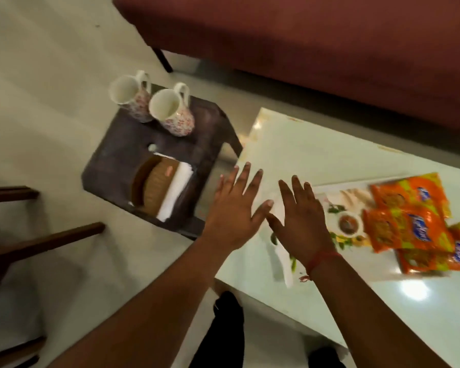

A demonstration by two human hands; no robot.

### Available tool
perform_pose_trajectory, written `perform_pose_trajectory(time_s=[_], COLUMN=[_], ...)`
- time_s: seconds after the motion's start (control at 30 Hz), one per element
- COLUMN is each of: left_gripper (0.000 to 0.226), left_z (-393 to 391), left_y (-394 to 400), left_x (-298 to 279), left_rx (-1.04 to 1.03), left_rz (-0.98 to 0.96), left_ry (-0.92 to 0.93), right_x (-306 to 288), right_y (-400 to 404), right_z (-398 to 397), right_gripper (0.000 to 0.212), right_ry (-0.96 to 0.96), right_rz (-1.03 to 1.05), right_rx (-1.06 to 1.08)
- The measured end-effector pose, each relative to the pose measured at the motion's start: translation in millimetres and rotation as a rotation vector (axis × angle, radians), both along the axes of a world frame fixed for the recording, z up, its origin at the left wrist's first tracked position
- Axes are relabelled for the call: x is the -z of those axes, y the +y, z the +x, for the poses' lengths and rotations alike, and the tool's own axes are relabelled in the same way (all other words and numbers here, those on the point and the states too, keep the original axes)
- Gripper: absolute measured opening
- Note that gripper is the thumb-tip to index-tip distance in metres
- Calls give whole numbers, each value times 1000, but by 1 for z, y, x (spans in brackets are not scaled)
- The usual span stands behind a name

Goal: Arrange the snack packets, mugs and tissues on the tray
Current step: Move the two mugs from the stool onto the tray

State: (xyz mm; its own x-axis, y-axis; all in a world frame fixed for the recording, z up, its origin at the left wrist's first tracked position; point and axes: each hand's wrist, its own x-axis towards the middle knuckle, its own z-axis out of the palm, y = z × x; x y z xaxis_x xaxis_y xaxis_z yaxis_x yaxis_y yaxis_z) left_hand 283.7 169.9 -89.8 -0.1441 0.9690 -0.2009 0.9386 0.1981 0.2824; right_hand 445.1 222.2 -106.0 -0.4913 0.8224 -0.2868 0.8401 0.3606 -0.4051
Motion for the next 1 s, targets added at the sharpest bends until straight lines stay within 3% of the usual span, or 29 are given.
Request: perform_pose_trajectory(time_s=[0.3, 0.43, 0.53, 0.73, 1.0], left_gripper=[69, 63, 62, 83, 65], left_z=[-206, -286, -328, -351, -321], left_y=[36, 57, 73, 109, 131], left_x=[-38, -31, -21, -19, -31], left_rx=[-22, -87, -65, 6, -5], left_rz=[166, 95, 20, -79, -71], left_ry=[121, 280, 374, 321, 392], right_x=[-33, -40, -41, -36, -29], right_y=[42, 70, 88, 108, 112], right_z=[-206, -275, -311, -332, -316], right_gripper=[78, 78, 84, 80, 83], right_ry=[168, 162, 77, -54, 67], right_rz=[111, 196, 149, 193, 187], right_rx=[-68, -132, -173, -239, -219])
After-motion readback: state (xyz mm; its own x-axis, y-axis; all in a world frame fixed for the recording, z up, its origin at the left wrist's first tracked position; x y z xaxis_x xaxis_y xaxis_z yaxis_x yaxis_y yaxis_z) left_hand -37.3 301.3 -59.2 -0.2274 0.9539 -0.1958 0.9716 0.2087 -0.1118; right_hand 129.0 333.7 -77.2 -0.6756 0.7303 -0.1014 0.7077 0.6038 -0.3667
